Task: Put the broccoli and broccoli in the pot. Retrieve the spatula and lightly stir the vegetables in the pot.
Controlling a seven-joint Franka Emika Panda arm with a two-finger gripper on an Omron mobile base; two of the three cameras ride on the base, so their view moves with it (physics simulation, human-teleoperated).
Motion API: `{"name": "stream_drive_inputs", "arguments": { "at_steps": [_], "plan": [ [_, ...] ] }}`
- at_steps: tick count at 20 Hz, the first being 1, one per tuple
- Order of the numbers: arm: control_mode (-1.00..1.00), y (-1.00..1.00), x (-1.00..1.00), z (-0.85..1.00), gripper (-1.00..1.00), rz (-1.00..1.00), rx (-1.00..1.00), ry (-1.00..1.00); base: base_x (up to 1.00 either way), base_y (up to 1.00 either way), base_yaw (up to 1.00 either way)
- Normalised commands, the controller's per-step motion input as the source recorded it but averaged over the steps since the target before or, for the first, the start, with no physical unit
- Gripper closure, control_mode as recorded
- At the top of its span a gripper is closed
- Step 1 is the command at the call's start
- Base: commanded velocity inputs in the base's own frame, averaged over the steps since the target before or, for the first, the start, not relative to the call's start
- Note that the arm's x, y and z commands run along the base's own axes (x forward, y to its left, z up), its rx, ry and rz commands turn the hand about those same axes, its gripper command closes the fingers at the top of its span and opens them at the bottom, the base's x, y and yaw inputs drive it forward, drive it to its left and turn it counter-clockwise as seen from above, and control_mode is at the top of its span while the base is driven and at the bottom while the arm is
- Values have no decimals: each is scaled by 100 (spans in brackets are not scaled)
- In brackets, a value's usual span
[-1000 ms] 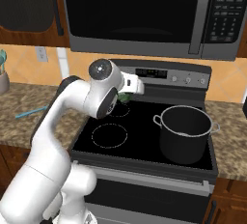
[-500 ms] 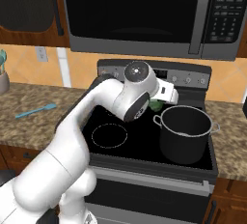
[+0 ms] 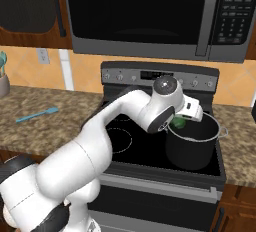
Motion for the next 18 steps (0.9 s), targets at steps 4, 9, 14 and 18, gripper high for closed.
{"name": "stream_drive_inputs", "arguments": {
  "at_steps": [4,9,14,18],
  "plan": [
    [-100,-28,36,-37,100,0,0,10,0,0,0],
    [-100,-28,24,-46,100,0,0,13,0,0,0],
    [-100,-17,2,-34,100,0,0,8,0,0,0],
    [-100,0,0,-28,100,1,0,7,0,0,0]
  ]
}}
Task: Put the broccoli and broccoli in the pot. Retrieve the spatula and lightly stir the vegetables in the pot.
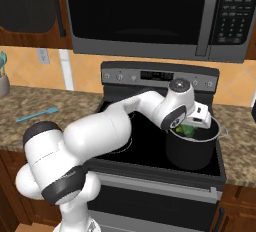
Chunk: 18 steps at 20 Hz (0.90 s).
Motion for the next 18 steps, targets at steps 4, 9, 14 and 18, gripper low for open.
{"name": "stream_drive_inputs", "arguments": {
  "at_steps": [4,9,14,18],
  "plan": [
    [-100,0,7,-24,-100,2,0,7,0,0,0],
    [-100,0,2,-9,-100,6,0,0,0,0,0],
    [-100,0,-23,4,-100,10,0,-8,0,0,0],
    [-100,12,-90,31,-100,6,0,-20,0,0,0]
  ]
}}
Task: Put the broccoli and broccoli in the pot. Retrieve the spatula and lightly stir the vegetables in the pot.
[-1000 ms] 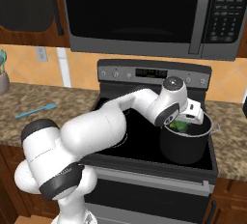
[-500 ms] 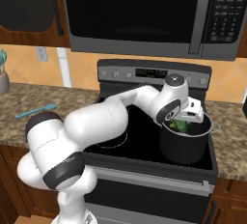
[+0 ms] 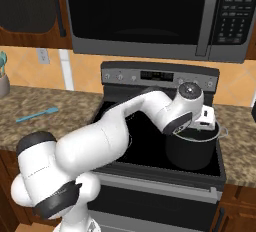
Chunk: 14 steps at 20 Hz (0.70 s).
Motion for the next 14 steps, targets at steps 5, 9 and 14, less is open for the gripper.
{"name": "stream_drive_inputs", "arguments": {
  "at_steps": [5,9,14],
  "plan": [
    [-100,81,-70,64,-100,1,0,-5,0,0,0],
    [-100,100,-26,58,-100,11,-2,11,0,0,0],
    [-100,100,-6,14,-100,30,-9,20,0,0,0]
  ]
}}
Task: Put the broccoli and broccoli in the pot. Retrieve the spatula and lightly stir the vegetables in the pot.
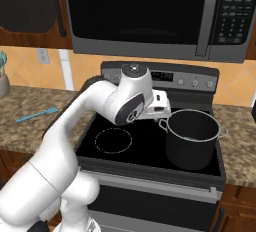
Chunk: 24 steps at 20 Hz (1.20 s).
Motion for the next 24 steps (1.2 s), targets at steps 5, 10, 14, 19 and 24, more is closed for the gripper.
{"name": "stream_drive_inputs", "arguments": {
  "at_steps": [5,10,14,19,24],
  "plan": [
    [-100,100,-4,-1,-100,52,-12,21,0,0,0],
    [-100,100,-14,-12,-100,58,-13,15,0,0,0],
    [-100,100,-13,-19,-100,53,-18,1,0,0,0],
    [-100,100,-1,-20,-100,51,-20,-6,0,0,0],
    [-100,100,0,-11,-100,47,-21,-13,0,0,0]
  ]
}}
